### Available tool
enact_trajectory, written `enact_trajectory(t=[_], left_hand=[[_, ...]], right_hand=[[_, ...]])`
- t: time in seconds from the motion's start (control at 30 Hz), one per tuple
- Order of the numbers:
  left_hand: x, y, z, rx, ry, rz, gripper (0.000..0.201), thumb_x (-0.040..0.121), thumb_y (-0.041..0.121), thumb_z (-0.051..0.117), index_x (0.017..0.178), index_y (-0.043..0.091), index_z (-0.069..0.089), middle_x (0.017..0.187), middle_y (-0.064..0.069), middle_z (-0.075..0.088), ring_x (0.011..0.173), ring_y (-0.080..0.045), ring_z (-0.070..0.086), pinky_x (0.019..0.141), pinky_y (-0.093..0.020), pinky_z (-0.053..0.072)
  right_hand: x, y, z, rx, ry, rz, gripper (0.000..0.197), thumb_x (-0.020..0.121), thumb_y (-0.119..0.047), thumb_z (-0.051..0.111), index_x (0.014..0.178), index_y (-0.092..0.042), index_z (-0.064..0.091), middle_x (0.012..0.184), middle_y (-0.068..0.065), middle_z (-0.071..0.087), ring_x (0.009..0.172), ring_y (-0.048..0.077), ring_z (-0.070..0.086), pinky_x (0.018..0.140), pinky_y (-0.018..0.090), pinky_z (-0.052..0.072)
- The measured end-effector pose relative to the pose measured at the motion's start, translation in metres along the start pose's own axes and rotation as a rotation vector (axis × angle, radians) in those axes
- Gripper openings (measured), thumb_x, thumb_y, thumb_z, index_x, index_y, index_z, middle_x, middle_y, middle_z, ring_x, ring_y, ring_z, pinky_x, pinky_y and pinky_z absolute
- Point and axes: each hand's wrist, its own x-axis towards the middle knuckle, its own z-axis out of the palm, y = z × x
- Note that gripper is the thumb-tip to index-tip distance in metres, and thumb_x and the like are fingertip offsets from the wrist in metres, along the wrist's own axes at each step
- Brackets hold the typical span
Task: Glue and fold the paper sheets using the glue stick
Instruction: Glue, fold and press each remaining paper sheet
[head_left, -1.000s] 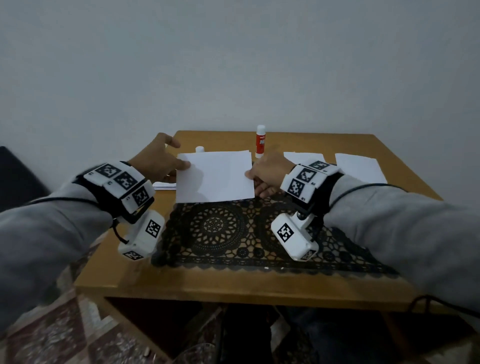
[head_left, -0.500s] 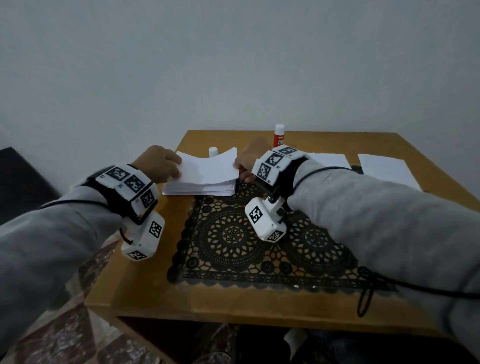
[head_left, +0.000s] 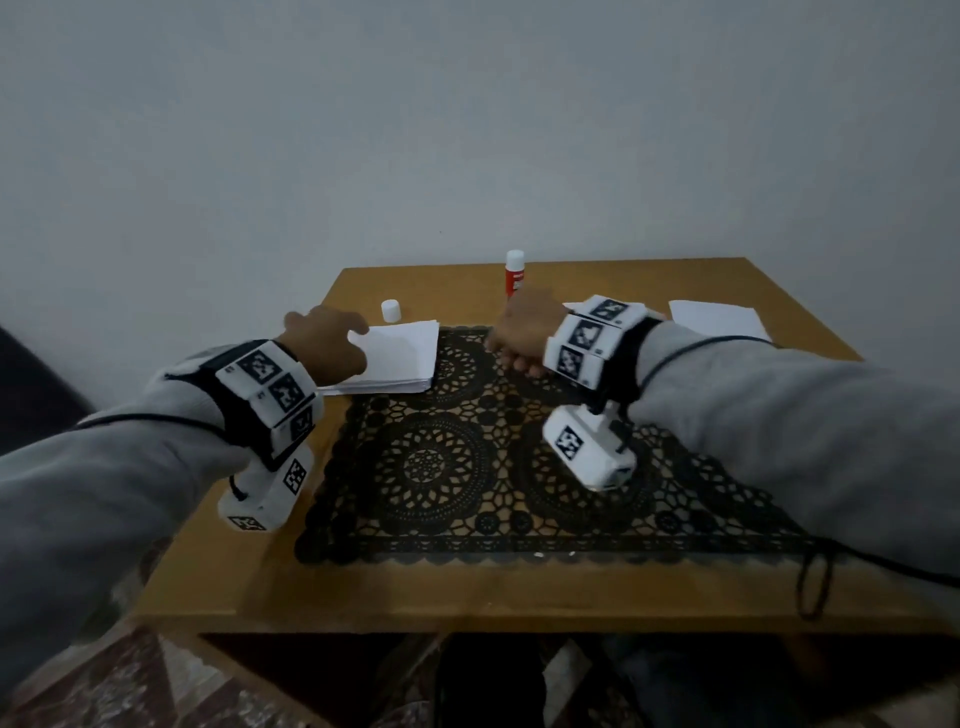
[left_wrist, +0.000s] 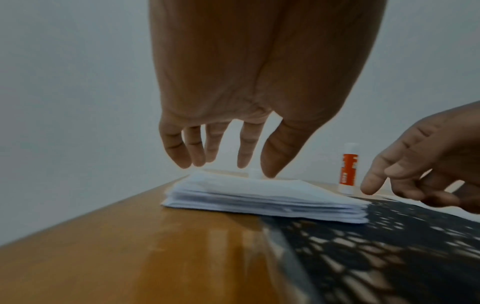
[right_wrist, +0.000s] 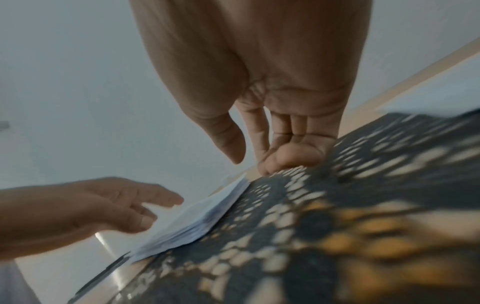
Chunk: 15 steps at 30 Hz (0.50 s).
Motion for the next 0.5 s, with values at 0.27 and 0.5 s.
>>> enact_trajectory(t=[0.27,0.5], left_hand=[[-0.015,0.126,0.01,0.008,0.025,0.457,0.034,0.089,0.013,0.056,0.123,0.016,0.059,0.129,-0.01,0.056,0.116,-0.026,0.05,0.094,-0.033,0.038],[-0.002,0.198,0.036,0.123,-0.055,0.609,0.045,0.094,0.028,0.057,0.136,0.018,0.047,0.134,-0.006,0.052,0.127,-0.024,0.043,0.105,-0.034,0.033]], right_hand=[[-0.062,0.1,-0.053,-0.016,0.197,0.06,0.021,0.087,-0.005,0.056,0.079,0.007,0.071,0.077,0.019,0.072,0.067,0.029,0.066,0.067,0.036,0.056],[-0.072,0.153,-0.067,-0.107,0.293,0.05,0.026,0.087,-0.007,0.05,0.084,0.01,0.07,0.082,0.016,0.071,0.077,0.031,0.066,0.072,0.041,0.054]])
